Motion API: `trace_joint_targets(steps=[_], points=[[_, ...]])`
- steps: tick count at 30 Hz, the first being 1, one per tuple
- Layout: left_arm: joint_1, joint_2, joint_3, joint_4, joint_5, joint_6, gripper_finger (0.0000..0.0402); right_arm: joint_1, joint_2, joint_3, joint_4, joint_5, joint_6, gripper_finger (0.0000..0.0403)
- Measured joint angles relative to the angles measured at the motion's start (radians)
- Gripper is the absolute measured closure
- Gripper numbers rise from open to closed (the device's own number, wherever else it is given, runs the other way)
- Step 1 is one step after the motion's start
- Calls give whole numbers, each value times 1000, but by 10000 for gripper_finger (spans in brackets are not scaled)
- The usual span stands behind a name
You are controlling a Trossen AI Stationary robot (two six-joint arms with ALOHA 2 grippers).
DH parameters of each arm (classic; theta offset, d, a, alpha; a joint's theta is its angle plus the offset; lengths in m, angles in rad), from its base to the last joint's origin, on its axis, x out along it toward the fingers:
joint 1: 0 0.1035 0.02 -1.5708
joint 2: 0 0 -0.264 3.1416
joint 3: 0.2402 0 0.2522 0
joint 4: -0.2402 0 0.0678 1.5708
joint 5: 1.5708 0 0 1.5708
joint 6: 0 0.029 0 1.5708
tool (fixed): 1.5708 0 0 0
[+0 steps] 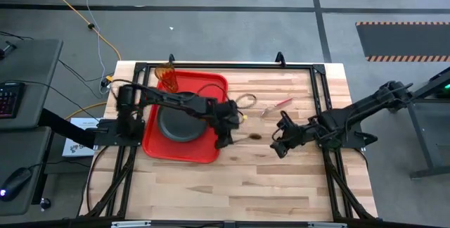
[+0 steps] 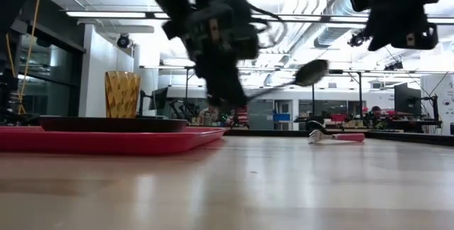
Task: Pick and place plate/cup/fork/spoon on tray
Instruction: Put the black spoon on the red tray to the left of the red tray
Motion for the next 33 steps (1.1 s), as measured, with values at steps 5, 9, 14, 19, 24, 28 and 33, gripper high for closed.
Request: trace_joint_targets(steps=[5,9,14,19,24,28,33], points=[[47,-244,-255,314,-53,-243,400,-28,17,0,90,131,7,210],[25,-409,-487,691,-233,-576,401,-95,76,-3,385,217,-120,170],[-54,-493,-611,927,-461,-848,401,-236,154,-1,779,256,-322,160],[-118,-503,-589,984,-544,-885,401,-390,203,36,840,156,-378,160],[-121,-502,-560,964,-559,-878,401,-482,246,85,914,-21,-425,160],[-109,-501,-560,952,-566,-879,401,-501,255,123,927,-68,-478,160],[-112,-501,-560,945,-566,-886,401,-501,257,143,912,-30,-492,171]])
